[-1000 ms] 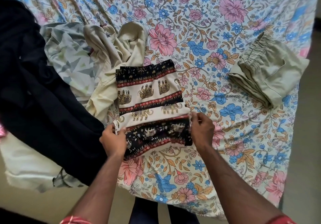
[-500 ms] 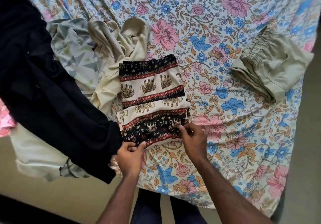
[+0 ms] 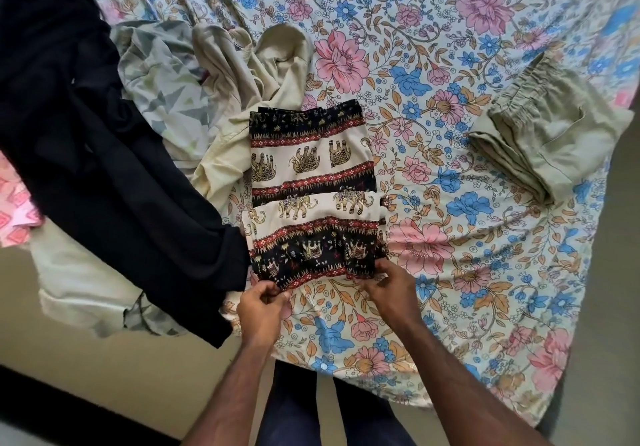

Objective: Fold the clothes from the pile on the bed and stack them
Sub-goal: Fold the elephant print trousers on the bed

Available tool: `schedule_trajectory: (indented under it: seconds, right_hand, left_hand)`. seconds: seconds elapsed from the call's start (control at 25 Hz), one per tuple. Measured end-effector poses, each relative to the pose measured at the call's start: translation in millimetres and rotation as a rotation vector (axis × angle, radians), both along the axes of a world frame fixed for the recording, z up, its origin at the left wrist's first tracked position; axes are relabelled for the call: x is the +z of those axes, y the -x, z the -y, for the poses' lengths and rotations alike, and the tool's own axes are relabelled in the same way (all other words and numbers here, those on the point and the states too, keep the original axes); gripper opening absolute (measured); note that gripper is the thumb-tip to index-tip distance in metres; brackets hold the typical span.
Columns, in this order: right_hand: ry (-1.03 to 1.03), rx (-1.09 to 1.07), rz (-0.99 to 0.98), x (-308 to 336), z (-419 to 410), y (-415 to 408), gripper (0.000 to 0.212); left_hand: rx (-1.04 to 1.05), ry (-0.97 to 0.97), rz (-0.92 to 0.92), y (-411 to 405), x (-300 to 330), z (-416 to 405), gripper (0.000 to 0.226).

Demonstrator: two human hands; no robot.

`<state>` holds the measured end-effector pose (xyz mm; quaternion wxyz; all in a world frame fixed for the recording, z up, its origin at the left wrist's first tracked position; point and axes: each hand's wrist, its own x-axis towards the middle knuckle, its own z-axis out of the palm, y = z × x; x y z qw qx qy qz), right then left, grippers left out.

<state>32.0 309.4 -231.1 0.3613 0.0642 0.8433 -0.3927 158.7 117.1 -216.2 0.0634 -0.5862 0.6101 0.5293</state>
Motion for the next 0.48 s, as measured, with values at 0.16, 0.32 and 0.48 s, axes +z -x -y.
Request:
schedule_trajectory:
  seconds: [0.16,0.32,0.48]
  right_hand:
    - [-0.001,0.23,-0.098,14.5,-10.2,20.9,0.028]
    - [-0.033,0.484,-0.244,29.0,-30.2,58.6,0.029]
    - [-0.048,0.487,-0.301,36.1,-45.1,77.4,0.024]
  left_hand:
    - [-0.299,0.153,0.039,-6.0,-10.1,19.0,0.017]
    - [-0.665,0.307,0.082,-24.2,-16.4,54.7,0.005]
    - [-0.776,0.415,0.09,-29.2,-14.3,69.8,0.008]
